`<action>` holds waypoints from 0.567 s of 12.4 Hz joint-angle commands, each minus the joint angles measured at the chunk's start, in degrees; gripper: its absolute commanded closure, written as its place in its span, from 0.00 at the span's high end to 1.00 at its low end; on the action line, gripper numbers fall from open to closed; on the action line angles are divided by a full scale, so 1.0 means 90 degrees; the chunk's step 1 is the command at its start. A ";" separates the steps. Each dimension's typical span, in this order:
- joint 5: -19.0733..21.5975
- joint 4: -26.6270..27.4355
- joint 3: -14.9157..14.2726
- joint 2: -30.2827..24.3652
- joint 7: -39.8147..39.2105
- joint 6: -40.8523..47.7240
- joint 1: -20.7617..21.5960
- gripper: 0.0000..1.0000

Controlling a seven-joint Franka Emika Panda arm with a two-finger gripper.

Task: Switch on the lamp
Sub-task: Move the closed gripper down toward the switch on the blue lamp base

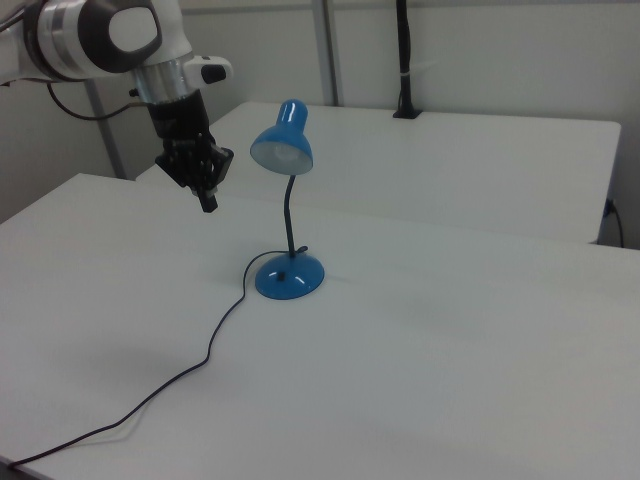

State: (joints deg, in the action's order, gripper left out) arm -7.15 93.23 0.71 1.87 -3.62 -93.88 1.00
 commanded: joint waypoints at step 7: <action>0.0130 0.0656 0.0019 0.0737 -0.0310 -0.2007 0.0046 0.00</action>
State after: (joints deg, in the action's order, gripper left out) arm -6.83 98.02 0.96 5.29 -5.29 -105.66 1.12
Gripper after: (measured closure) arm 0.991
